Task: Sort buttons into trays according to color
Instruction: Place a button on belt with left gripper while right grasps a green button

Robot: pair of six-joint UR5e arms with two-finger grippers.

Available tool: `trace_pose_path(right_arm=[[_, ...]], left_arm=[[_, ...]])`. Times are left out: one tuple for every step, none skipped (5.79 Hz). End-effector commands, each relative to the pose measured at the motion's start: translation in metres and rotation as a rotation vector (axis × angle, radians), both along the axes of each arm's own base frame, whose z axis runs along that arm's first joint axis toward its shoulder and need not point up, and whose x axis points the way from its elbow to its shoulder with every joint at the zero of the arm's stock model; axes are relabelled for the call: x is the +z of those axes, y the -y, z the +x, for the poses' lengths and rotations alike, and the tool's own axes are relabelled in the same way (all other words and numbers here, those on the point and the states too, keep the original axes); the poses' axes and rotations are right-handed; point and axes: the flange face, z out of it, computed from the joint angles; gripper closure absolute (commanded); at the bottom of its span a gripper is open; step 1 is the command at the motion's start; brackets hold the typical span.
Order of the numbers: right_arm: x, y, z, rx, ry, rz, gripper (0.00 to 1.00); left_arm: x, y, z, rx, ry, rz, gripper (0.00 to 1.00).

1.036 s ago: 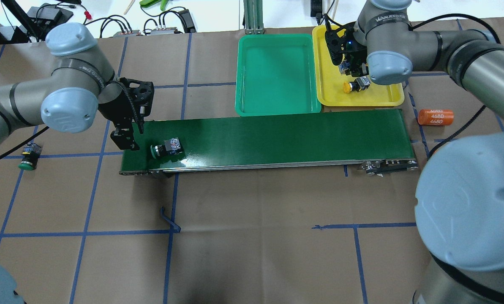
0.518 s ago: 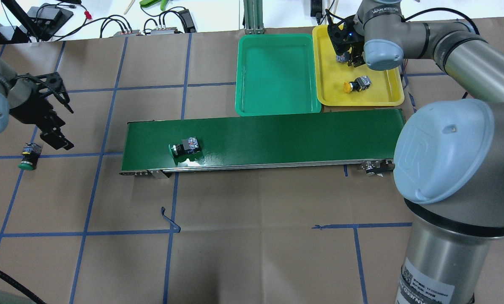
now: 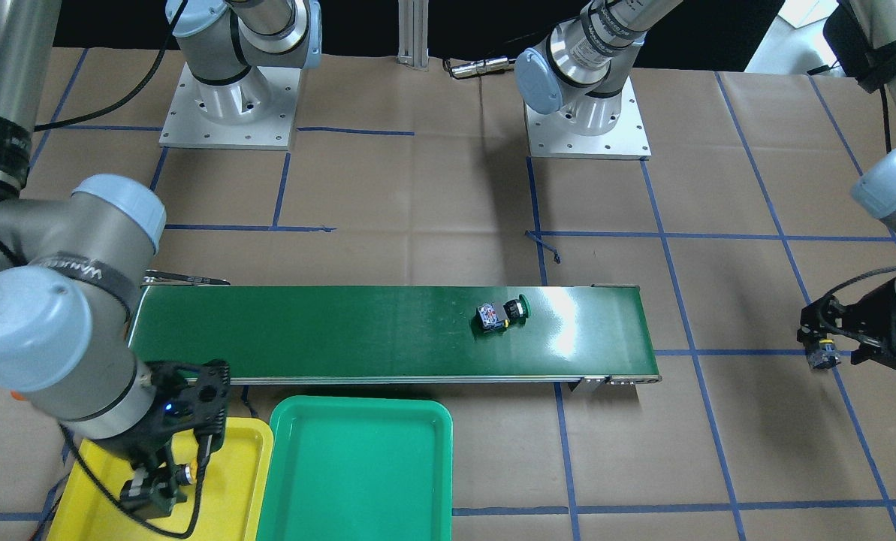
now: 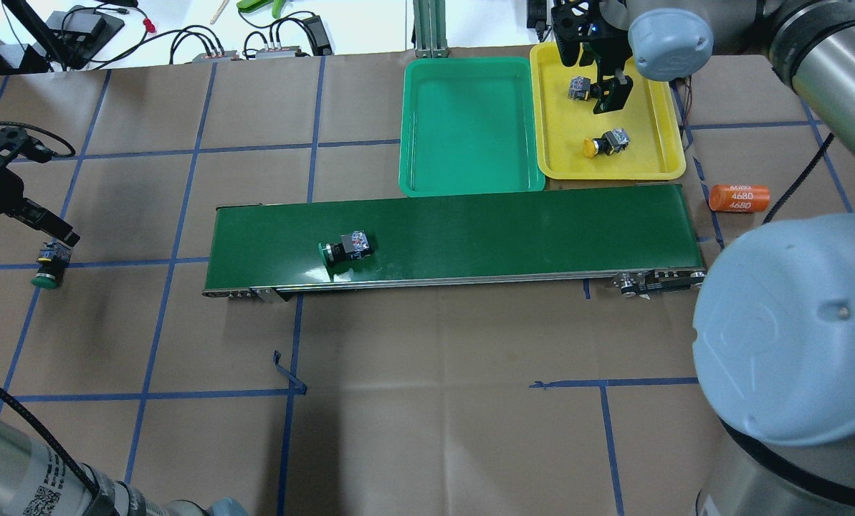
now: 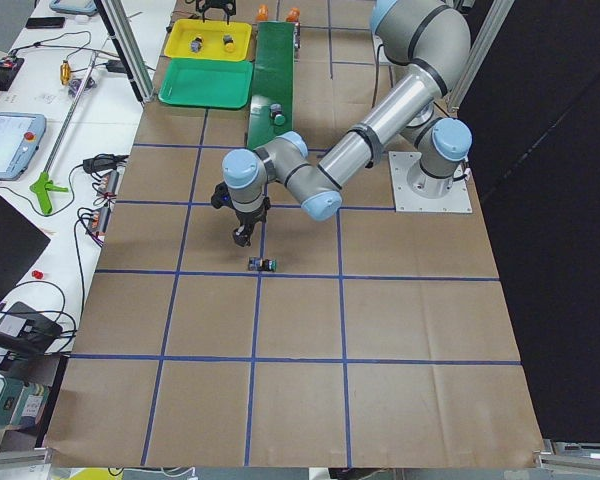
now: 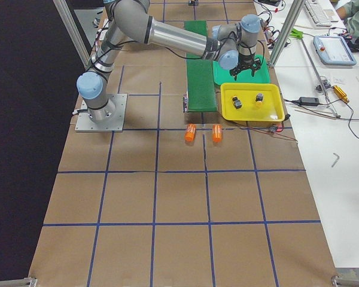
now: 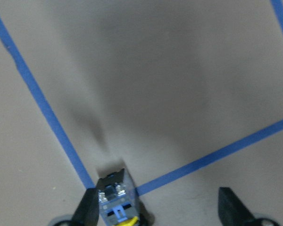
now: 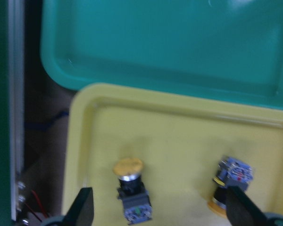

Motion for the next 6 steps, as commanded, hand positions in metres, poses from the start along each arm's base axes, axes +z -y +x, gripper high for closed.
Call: trace_pose_path(right_arm=[[0.036, -0.079, 0.079, -0.085, 0.005, 0.087, 0.00], [0.031, -0.120, 0.098, -0.117, -0.001, 0.122, 0.00], [0.022, -0.149, 0.100, -0.115, 0.000, 0.143, 0.00], [0.019, -0.161, 0.106, -0.099, -0.001, 0.149, 0.00], [0.015, -0.162, 0.131, -0.089, 0.018, 0.104, 0.00], [-0.006, -0.165, 0.166, -0.087, 0.023, 0.089, 0.00]], left_arm=[[-0.045, 0.009, 0.022, 0.017, 0.009, 0.052, 0.10], [-0.050, 0.008, 0.025, 0.024, 0.016, 0.049, 0.10], [-0.051, 0.006, 0.024, 0.013, 0.014, 0.056, 0.36], [-0.051, 0.004, 0.024, -0.017, 0.010, 0.058, 0.79], [-0.046, 0.004, 0.024, -0.019, 0.013, 0.053, 1.00], [-0.029, 0.006, 0.015, -0.032, 0.020, 0.045, 1.00]])
